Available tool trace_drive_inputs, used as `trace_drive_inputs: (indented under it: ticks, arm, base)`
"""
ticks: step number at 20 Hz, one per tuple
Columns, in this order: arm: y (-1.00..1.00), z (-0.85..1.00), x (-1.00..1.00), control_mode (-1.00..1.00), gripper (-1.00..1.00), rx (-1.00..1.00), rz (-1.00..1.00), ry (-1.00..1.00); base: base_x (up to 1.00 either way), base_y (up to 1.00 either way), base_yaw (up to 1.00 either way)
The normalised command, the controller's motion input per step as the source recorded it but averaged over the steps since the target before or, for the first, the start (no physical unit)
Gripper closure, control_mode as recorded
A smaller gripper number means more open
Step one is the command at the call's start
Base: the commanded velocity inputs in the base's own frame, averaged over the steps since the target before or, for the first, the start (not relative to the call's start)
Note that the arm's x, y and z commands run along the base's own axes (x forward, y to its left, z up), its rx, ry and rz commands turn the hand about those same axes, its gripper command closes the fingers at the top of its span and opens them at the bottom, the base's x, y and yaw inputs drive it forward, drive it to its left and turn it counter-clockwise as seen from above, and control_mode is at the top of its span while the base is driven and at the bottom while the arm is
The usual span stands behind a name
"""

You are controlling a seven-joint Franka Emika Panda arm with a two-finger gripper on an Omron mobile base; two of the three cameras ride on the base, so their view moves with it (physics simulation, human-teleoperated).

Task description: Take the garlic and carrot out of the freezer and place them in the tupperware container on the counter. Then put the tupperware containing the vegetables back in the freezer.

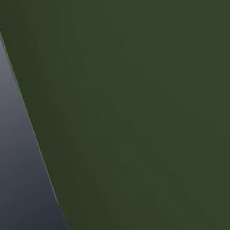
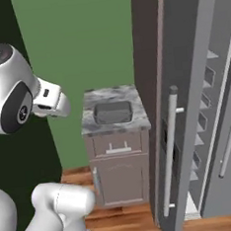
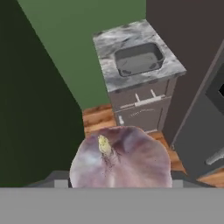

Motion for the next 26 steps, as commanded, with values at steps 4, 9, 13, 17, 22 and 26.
trace_drive_inputs:
  ticks: [4, 9, 13, 17, 22, 26]
  arm:
    - [0.00, 0.00, 0.00, 1.00, 1.00, 0.00, 0.00, 0.00]
    - [0.00, 0.00, 0.00, 1.00, 1.00, 0.00, 0.00, 0.00]
    - [0.13, -0.38, 0.85, -1.00, 1.00, -0.02, -0.27, 0.11]
    - [0.00, -0.57, 0.81, -1.00, 1.00, -0.03, -0.22, 0.09]
    - [-0.04, -0.81, 0.78, -1.00, 1.00, 0.00, -0.17, 0.15]
    - [-0.11, -0.95, 0.63, -1.00, 1.00, 0.00, -0.11, 0.16]
  base:
    - [0.99, 0.32, -0.45]
    - [0.86, 0.45, -0.33]
    - [0.00, 0.00, 0.00]
    - [0.00, 0.00, 0.00]
    - [0.00, 0.00, 0.00]
    - [0.00, 0.00, 0.00]
